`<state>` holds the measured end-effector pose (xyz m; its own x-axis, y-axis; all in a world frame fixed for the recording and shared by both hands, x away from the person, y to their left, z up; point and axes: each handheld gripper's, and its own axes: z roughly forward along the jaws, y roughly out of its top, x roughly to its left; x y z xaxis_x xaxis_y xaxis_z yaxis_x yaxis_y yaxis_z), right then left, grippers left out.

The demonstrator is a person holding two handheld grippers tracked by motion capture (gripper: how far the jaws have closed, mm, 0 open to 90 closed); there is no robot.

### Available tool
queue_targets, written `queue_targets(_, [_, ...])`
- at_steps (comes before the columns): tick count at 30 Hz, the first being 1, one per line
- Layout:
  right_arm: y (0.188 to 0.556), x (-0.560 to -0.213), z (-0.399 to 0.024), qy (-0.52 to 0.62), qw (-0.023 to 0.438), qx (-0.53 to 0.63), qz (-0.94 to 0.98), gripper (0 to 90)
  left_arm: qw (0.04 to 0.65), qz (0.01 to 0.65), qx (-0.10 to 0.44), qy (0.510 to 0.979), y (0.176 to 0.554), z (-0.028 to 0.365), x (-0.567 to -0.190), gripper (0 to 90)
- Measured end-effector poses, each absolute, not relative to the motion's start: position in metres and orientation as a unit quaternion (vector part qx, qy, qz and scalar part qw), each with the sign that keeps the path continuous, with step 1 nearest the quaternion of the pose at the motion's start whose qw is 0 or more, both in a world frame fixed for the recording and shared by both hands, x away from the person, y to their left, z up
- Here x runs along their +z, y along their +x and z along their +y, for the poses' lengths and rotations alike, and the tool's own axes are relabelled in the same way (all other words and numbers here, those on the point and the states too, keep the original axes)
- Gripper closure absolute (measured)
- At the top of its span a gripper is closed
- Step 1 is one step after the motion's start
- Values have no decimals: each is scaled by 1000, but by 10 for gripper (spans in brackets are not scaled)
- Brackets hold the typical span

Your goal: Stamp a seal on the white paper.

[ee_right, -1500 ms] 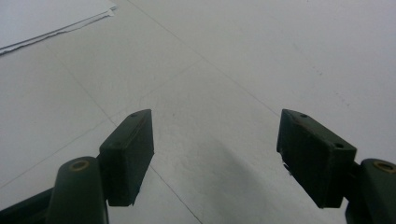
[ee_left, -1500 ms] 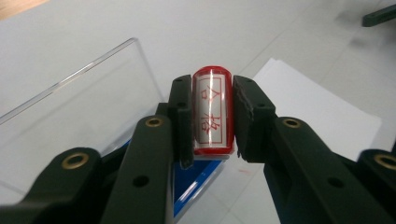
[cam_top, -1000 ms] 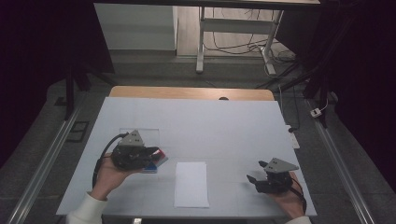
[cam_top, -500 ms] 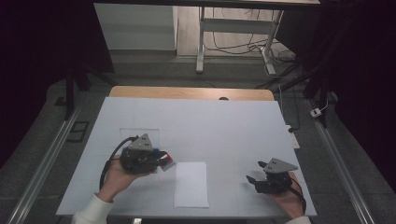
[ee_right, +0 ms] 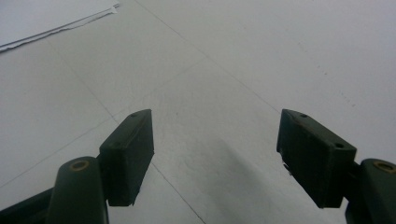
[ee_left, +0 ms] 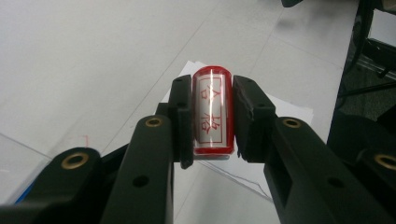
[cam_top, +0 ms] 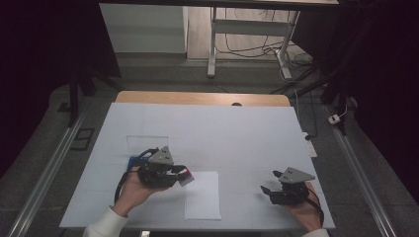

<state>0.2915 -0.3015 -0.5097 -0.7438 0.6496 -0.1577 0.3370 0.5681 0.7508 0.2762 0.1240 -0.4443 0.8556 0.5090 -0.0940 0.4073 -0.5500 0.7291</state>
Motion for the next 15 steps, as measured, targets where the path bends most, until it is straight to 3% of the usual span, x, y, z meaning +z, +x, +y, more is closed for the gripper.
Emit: queue_targets(15, [292, -510, -302, 285, 212, 363, 862, 270, 383, 239, 51, 891, 276, 100, -452, 699])
